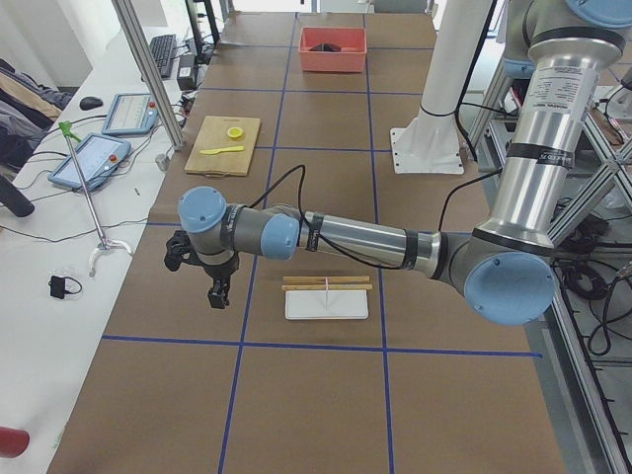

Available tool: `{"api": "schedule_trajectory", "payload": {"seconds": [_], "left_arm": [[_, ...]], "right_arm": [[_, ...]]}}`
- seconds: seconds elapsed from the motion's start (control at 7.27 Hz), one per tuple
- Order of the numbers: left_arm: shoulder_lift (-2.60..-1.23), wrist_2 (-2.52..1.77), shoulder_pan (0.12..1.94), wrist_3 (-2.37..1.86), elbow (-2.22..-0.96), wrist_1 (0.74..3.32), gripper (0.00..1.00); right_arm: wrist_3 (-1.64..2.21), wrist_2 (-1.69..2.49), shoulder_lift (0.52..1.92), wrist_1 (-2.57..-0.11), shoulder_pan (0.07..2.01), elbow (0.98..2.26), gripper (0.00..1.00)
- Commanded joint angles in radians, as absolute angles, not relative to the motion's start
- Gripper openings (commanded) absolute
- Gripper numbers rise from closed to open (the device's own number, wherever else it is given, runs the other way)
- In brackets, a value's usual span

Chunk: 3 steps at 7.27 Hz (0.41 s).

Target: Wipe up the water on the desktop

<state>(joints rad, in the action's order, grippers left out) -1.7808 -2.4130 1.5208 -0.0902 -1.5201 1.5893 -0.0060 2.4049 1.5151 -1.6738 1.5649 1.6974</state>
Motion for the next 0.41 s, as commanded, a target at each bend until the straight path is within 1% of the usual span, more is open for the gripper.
{"api": "schedule_trajectory", "payload": {"seconds": [0.0, 0.28], "left_arm": [[-1.779, -2.427, 1.522, -0.089, -1.522, 1.591, 0.98], [-1.779, -2.427, 1.523, -0.091, -1.525, 1.589, 0.98]], "right_arm": [[-0.006, 2.408, 1.519, -1.674, 1.566, 1.718, 1.00], [-0.006, 2.405, 1.511, -1.675, 1.565, 1.713, 1.00]]}}
